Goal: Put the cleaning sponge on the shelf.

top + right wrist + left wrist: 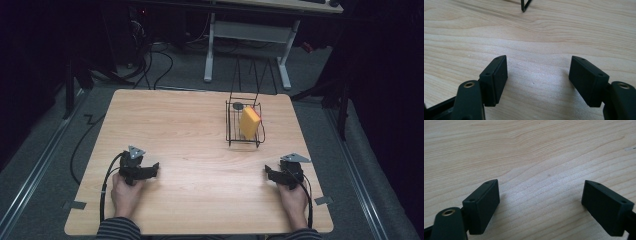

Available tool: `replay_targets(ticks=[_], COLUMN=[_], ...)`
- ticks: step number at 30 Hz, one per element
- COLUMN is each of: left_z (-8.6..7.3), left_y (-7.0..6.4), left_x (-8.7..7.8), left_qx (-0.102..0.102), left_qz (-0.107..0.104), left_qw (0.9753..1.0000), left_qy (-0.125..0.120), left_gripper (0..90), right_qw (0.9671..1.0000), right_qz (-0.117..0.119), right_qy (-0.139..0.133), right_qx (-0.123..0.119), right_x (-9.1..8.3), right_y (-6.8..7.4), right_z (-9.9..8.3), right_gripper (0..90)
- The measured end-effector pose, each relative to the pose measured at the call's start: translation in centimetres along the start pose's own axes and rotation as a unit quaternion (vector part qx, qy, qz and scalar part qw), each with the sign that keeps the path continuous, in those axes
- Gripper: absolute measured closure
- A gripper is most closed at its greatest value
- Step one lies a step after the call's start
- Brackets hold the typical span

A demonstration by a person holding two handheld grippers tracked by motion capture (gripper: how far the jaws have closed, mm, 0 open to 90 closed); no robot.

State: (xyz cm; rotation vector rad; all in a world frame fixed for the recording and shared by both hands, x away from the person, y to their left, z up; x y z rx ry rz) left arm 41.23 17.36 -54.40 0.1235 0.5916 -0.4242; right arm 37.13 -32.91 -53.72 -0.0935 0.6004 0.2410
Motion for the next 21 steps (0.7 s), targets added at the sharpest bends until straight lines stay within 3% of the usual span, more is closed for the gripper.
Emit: replay_targets(ticks=[21], left_z=[-0.04], left_y=[-0.02], left_x=[-0.06], left_qx=[0.000], left_qz=[0.000], left_qw=[1.0000], left_qy=[0.000], left_gripper=[15.6], right_qw=[1.0000], right_qz=[-0.003], right_qy=[0.000], right_qx=[0.001], right_x=[0.01], right_y=[-0.01], right_z=[-0.01], right_gripper=[30.2])
Point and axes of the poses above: each handheld gripper's, and its own axes: x roughly forward along the jaws, z roughly out of its top, y roughly to its left, the point moved 1 cm from there along x, roughly forward along the jaws, and after that the axes turned 9 degrees about -y, right-handed, at the moved point
